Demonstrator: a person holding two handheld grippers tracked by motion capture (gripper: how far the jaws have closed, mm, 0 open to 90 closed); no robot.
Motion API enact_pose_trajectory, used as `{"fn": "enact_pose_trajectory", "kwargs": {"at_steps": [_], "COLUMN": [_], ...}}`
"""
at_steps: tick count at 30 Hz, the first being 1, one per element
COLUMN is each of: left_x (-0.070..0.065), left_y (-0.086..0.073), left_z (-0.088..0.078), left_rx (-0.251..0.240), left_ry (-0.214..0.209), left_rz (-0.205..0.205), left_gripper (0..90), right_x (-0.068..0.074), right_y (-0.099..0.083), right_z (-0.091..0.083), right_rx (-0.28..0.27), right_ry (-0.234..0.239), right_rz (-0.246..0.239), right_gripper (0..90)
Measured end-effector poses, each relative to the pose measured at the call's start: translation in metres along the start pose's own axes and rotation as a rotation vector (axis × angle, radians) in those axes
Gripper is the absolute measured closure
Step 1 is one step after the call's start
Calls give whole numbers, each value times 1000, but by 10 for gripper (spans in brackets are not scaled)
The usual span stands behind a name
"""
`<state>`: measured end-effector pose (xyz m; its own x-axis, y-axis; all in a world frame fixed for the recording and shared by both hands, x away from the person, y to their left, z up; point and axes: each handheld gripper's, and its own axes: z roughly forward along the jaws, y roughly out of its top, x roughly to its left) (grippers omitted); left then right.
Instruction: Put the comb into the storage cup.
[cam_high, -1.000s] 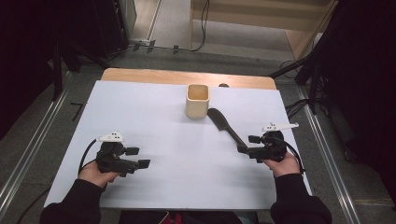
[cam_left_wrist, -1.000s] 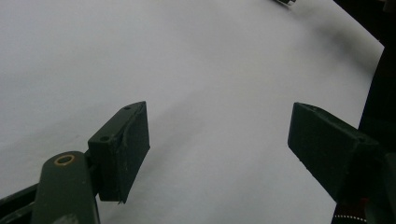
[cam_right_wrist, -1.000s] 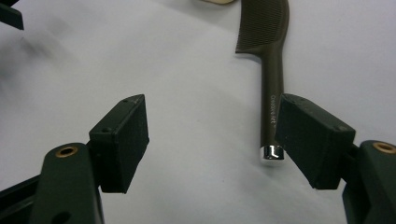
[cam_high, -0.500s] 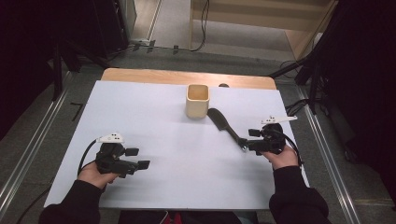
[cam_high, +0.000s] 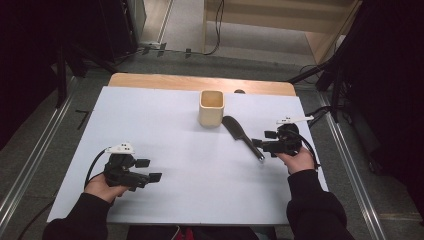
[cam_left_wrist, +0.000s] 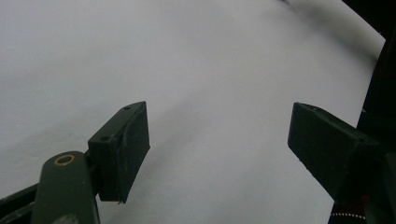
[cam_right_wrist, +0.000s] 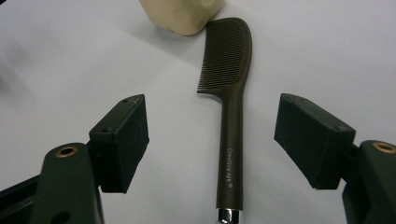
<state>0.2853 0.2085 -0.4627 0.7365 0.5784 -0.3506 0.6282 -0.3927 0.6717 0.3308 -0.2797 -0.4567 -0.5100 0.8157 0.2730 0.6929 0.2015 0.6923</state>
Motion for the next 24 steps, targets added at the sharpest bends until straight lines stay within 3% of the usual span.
{"fn": "enact_pose_trajectory", "kwargs": {"at_steps": [7,16,18,24], "left_x": [1,0,0,1], "left_y": [0,0,0,0], "left_z": [1,1,1,0], "left_rx": [2,0,-2,-2], "left_ry": [-1,0,0,-1], "left_rz": [-2,-1,-2,-4], "left_gripper": [212,212,212,212], "right_x": [-3,-5,-5,-5], "right_y": [2,-2,-2,-7], "right_z": [6,9,8,12], "right_rx": [22,7,3,1], "right_ry": [5,-4,-23,-22], "right_rz": [-4,23,19,18], "right_gripper": [246,242,242,245]}}
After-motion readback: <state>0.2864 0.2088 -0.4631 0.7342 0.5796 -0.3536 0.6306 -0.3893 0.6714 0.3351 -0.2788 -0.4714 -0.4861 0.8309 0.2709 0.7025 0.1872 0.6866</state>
